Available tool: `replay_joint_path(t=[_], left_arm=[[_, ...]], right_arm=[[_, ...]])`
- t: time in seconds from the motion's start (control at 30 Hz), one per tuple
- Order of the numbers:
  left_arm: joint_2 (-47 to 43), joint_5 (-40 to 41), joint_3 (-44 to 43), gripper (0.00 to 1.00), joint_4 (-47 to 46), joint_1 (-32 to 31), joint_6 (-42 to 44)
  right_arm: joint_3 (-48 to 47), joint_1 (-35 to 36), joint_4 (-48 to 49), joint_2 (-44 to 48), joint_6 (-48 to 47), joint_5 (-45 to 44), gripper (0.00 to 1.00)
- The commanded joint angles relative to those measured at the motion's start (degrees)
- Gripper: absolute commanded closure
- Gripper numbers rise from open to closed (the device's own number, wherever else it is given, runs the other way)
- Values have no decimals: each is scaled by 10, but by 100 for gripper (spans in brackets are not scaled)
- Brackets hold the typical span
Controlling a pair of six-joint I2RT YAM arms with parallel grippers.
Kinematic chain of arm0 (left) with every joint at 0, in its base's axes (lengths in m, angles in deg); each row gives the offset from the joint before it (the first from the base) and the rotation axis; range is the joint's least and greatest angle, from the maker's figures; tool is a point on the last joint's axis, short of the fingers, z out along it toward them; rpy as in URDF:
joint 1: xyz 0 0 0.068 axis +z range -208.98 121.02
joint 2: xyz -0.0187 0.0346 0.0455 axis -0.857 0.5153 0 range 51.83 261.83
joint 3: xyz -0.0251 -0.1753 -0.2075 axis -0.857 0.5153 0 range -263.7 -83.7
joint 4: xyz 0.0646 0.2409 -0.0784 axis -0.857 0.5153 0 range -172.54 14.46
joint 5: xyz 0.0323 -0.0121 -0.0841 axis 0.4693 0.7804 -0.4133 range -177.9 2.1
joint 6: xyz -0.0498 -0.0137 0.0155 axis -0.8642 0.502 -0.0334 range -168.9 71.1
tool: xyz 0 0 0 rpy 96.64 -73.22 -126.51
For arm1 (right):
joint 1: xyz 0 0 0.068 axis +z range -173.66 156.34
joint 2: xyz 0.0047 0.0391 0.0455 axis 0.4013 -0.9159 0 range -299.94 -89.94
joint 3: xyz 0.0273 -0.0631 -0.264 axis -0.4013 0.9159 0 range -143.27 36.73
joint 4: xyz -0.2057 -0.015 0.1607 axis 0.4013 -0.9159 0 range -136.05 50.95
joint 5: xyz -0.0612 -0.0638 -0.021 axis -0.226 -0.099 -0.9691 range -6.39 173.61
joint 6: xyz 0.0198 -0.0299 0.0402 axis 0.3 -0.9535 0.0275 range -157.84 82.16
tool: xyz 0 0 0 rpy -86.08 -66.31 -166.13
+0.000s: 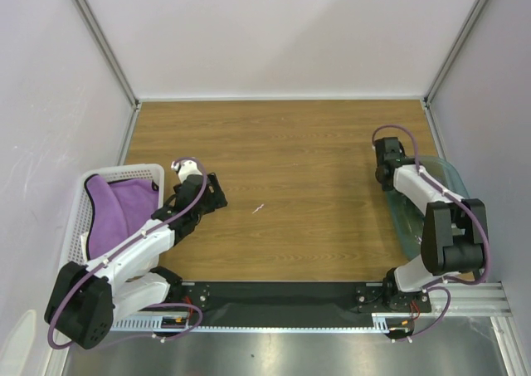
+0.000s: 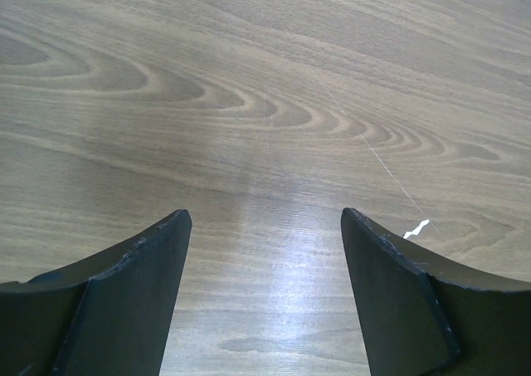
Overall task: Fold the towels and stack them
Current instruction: Neatly place the folded towel into the bin
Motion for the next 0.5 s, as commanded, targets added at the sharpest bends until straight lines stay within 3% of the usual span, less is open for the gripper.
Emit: replay_joint_path(t=[0.0,0.27,0.33,0.4,0.47], left_arm=[[2,11,-10,21,-12,-3,13],[-11,9,-3,20,-24,-4,17],[-17,5,1,20,-37,-4,23],[-20,4,1,20,-43,-4,29],[-27,1,3,20,-47,-3,31]], right_arm=[[-16,28,-72,-9,64,14,100],[-29,42,-134,-13,127,133,100],[-46,41,-160,-11,147,167,93],[-76,35,-192,-10,159,206,64],[-98,30,-214,-8,168,226,1]])
